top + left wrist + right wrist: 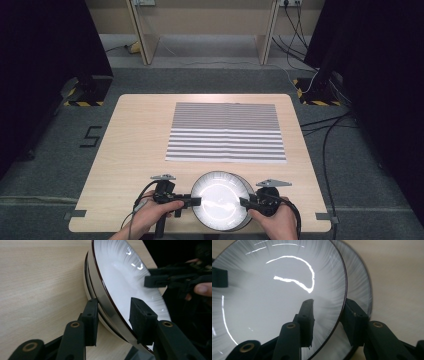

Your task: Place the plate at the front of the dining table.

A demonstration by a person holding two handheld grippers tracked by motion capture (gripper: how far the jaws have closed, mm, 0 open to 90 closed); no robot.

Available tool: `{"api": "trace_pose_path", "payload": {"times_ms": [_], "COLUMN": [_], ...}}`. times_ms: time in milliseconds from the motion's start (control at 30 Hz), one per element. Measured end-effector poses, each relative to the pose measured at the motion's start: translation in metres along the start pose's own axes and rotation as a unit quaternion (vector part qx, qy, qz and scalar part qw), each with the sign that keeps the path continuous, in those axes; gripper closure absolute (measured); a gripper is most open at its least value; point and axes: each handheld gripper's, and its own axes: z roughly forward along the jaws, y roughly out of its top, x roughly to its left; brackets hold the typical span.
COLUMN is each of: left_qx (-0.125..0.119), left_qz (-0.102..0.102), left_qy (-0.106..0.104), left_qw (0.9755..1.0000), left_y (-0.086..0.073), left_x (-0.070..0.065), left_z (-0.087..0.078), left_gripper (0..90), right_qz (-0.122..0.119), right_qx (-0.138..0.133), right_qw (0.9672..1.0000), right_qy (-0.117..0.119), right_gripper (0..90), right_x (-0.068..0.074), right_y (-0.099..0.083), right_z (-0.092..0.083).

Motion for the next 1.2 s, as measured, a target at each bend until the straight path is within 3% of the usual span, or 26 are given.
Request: {"api": "trace_pose_path", "payload": {"times_ms": [33,67,133,200,300,433,567,700,867,900,1067,1200], "left_qx": [0.002,0.002,0.003,0.012,0.022,0.015,0.011,0.0,-0.013,-0.022,-0.053,-0.072], "left_qz": [-0.004,-0.005,-0.006,-0.005,0.014,0.013,0.037,0.046,0.079,0.076,0.09,0.102], "left_qy": [-0.002,-0.004,-0.005,-0.007,0.002,0.0,0.009,0.009,0.031,0.031,0.035,0.035], "left_qw": [1.0,1.0,1.0,0.9999,0.9997,0.9998,0.9992,0.9989,0.9963,0.9964,0.9939,0.9915], "left_y": [0.0,0.0,0.0,0.002,0.005,0.01,0.017,0.022,0.027,0.027,0.032,0.037], "left_x": [0.001,0.001,0.001,-0.001,-0.004,-0.002,-0.002,-0.001,-0.004,-0.004,-0.006,-0.009], "left_z": [-0.001,-0.001,0.0,0.002,0.004,0.003,0.006,0.009,0.012,0.012,0.007,0.002], "left_gripper": [58.5,58.1,58.3,58.7,60.0,63.5,68.1,72.2,76.9,77.4,79.7,80.6], "right_qz": [0.032,0.066,0.096,0.119,0.127,0.127,0.123,0.118,0.083,0.074,0.036,0.025], "right_qx": [0.014,0.005,-0.007,-0.008,-0.012,-0.027,-0.059,-0.075,-0.097,-0.104,-0.143,-0.157], "right_qw": [0.9991,0.9964,0.9926,0.9889,0.9876,0.9875,0.9866,0.9866,0.9899,0.9904,0.9886,0.9869], "right_qy": [0.025,0.053,0.073,0.089,0.091,0.09,0.089,0.084,0.06,0.053,0.031,0.026], "right_gripper": [63.6,68.0,74.1,76.5,77.7,80.0,83.2,85.2,86.3,86.3,86.3,86.2], "right_x": [-0.003,-0.007,-0.015,-0.02,-0.022,-0.023,-0.025,-0.027,-0.023,-0.021,-0.013,-0.009], "right_y": [-0.002,-0.006,-0.01,-0.01,-0.009,-0.007,-0.004,-0.001,0.005,0.006,0.009,0.013], "right_z": [0.003,0.007,0.007,0.007,0.007,0.006,0.0,-0.005,-0.014,-0.015,-0.021,-0.026]}}
